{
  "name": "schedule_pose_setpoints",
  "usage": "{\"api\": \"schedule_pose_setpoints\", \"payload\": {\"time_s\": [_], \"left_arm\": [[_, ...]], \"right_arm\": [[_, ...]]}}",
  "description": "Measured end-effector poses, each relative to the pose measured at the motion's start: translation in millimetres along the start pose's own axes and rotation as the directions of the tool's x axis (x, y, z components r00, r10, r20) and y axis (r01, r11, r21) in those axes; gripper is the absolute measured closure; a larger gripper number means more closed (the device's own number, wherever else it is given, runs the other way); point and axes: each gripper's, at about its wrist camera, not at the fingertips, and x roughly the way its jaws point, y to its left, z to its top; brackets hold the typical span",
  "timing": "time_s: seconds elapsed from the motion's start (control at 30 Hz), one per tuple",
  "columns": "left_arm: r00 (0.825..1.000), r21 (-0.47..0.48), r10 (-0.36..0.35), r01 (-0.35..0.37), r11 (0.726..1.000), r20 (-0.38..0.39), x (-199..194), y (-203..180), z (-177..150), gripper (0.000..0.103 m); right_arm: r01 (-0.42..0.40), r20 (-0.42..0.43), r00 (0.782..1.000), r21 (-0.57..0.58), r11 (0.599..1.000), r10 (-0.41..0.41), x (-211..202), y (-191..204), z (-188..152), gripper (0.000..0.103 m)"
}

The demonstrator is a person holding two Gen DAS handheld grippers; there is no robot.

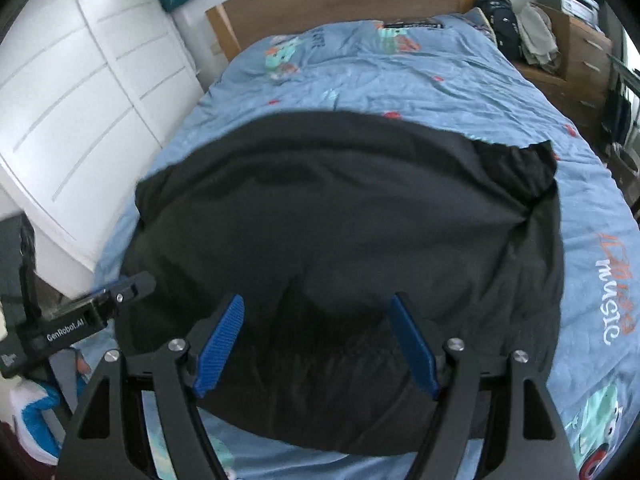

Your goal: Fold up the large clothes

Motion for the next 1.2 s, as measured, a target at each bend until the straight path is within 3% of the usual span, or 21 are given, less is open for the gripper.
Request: {"api": "schedule_pose_setpoints", "payload": {"time_s": [0.2, 0.5, 0.87, 1.2], "left_arm": [[1.0, 0.052, 0.022, -0.022, 0.998, -0.006, 48, -8, 24, 0.024], [0.995, 0.086, 0.084, -0.079, 0.993, -0.052, 110, -11, 86, 0.023], [0.988, 0.066, 0.102, -0.095, 0.993, -0.113, 152, -9, 146, 0.019], [0.97, 0.025, 0.123, -0.121, 0.992, -0.209, 198, 6, 168, 0.006]], "right_arm": [[0.051, -0.001, 0.999, -0.045, 0.998, -0.051, 47, -3, 6, 0.029], [0.081, -0.012, 0.997, -0.007, 0.997, -0.081, 108, -25, 67, 0.028], [0.104, -0.06, 0.993, 0.022, 0.994, -0.103, 159, -48, 134, 0.028], [0.109, -0.146, 0.984, 0.046, 0.993, -0.101, 206, -65, 151, 0.025]]}}
